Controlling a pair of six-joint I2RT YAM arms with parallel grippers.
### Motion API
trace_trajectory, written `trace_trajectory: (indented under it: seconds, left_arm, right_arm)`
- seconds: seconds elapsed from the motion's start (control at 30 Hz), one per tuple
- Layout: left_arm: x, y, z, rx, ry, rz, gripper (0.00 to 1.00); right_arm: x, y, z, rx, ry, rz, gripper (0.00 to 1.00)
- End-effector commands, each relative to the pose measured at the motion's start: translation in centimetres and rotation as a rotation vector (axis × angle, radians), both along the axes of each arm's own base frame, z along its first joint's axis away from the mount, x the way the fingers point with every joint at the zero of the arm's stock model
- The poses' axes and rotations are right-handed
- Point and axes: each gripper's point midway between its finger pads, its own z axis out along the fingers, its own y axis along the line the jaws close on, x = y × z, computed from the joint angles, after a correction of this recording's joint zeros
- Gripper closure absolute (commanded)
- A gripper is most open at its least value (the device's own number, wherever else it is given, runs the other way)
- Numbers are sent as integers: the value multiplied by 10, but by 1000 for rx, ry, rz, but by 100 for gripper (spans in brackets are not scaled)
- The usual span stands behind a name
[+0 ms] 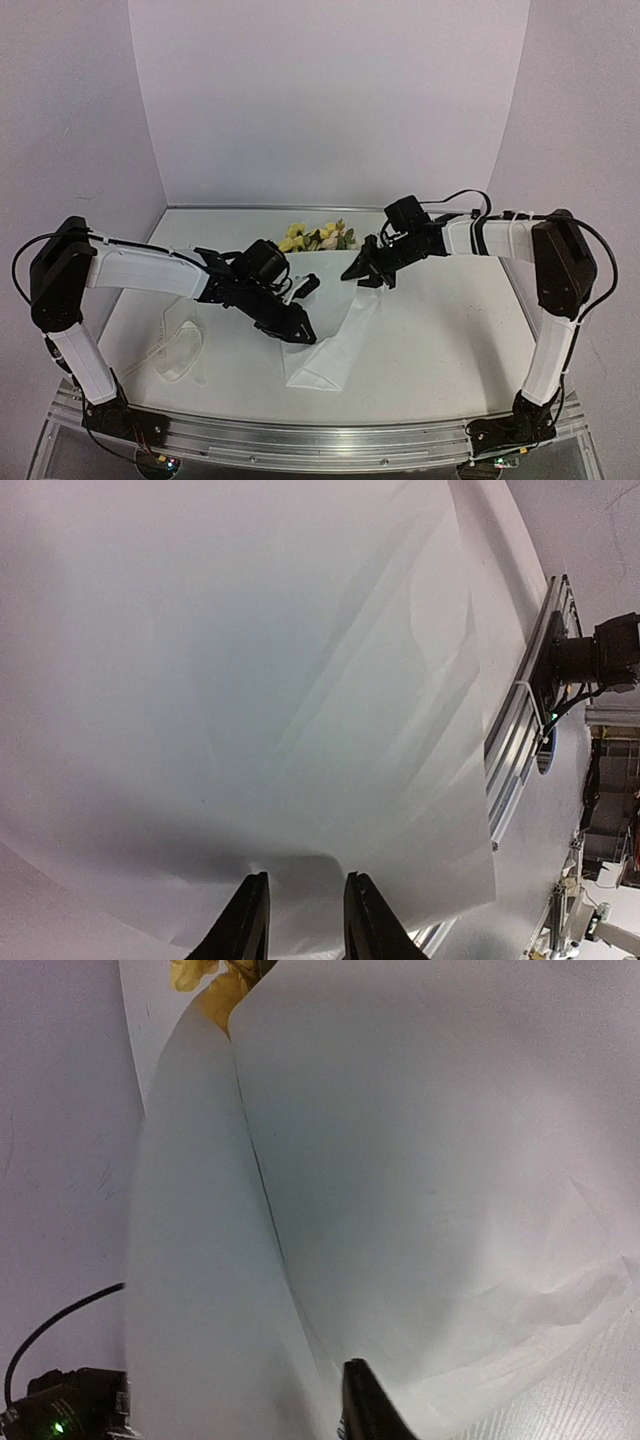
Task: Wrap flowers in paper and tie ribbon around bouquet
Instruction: Adjust the folded bouquet at the center of the board.
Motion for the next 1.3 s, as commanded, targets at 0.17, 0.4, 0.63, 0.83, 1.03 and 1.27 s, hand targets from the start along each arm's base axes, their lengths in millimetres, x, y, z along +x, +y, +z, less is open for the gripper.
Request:
trace_trajectory:
  seconds: [0.17,0.4,0.63,0.83,1.03,1.27]
  left_arm:
    - [-38,-9,-9,-33,22,-86,73]
    - [-35,-14,-44,17,28,-78,74]
    - [-48,-11,-24,-60,24,-105,75]
    - [-59,-6,31,-211,-35,-143,73]
    - [-66,-3,62,-333,-51,-188,74]
    - [-8,27,58,-238,-194,69,85]
  right_arm:
    - [58,30,23,166,1,-124,100]
    - [63,30,19,184,8,-163,100]
    - [31,7,14,111,-13,-132,100]
    - [9,-7,3,22,-28,-70,95]
    - [4,-12,3,-28,-44,-41,96]
    - [9,-12,6,-64,-91,-7,97]
